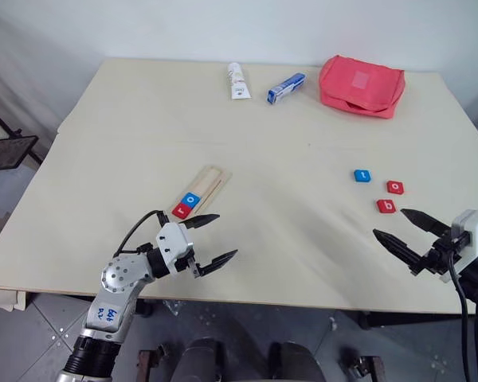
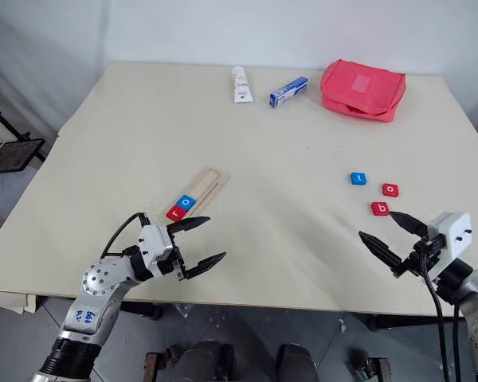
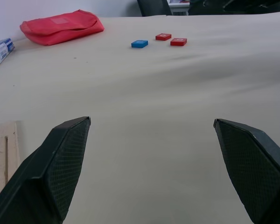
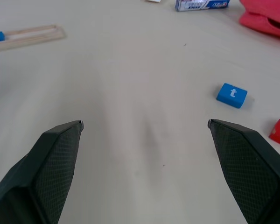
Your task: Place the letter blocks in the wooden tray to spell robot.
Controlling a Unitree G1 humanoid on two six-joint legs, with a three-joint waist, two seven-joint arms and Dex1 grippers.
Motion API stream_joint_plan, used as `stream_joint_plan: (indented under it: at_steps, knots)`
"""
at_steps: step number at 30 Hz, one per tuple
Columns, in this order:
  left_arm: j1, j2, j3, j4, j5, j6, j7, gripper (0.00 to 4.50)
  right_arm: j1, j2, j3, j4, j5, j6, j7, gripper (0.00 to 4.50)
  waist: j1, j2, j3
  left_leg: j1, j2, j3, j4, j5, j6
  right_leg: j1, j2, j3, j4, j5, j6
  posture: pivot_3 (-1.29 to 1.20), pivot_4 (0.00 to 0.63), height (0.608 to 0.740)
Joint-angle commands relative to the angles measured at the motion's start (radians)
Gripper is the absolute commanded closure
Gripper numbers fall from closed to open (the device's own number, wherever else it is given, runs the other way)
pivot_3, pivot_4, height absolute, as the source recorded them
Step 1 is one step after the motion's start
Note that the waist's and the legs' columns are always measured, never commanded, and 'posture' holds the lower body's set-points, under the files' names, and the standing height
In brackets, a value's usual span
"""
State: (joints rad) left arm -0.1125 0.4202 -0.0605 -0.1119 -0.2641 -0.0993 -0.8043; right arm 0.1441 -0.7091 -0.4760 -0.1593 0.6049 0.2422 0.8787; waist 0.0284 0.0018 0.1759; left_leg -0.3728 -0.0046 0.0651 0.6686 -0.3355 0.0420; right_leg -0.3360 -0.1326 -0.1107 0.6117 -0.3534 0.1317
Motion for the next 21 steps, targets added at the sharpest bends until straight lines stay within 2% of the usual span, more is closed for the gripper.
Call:
stream_joint_plan:
  at_steps: [1, 3, 12, 17, 21]
  knots:
    - [-0.017, 0.000, -0.013, -0.028, -0.007, 0.006, -0.009, 0.00, 0.025, 0.013, -0.020, -0.031, 0.003, -0.011, 0.001, 0.02, -0.001, 0.000, 0.000, 0.000, 0.000, 0.000, 0.000, 0.000, 0.000, 0.000, 0.000, 0.000, 0.000, 0.000, 0.000, 0.00, 0.150, 0.740]
    - [-0.017, 0.012, -0.021, -0.043, -0.004, 0.063, -0.005, 0.00, 0.018, 0.011, -0.022, -0.028, 0.006, -0.008, -0.001, 0.02, -0.003, 0.000, 0.000, 0.000, 0.000, 0.000, 0.000, 0.000, 0.000, 0.000, 0.000, 0.000, 0.000, 0.000, 0.000, 0.00, 0.150, 0.740]
    - [0.005, 0.041, 0.018, -0.105, -0.027, 0.117, 0.007, 0.00, -0.033, -0.012, -0.004, 0.029, -0.013, -0.014, 0.046, 0.02, -0.005, 0.000, 0.000, 0.000, 0.000, 0.001, 0.000, 0.000, 0.000, 0.000, 0.000, 0.001, 0.000, 0.000, 0.000, 0.00, 0.150, 0.740]
    - [0.122, 0.134, 0.180, -0.216, -0.078, 0.223, 0.049, 0.00, -0.158, -0.049, 0.060, 0.142, -0.048, -0.027, 0.123, 0.02, -0.017, 0.000, 0.000, 0.000, 0.001, 0.001, 0.000, 0.000, 0.000, 0.000, 0.001, 0.001, 0.000, 0.000, 0.000, 0.00, 0.150, 0.740]
    - [0.173, 0.162, 0.228, -0.274, -0.089, 0.290, 0.079, 0.00, -0.243, -0.060, 0.106, 0.222, -0.074, -0.040, 0.169, 0.02, -0.014, 0.000, 0.000, 0.001, 0.001, 0.000, 0.000, 0.000, 0.000, 0.000, 0.000, 0.001, 0.000, 0.000, 0.000, 0.00, 0.150, 0.740]
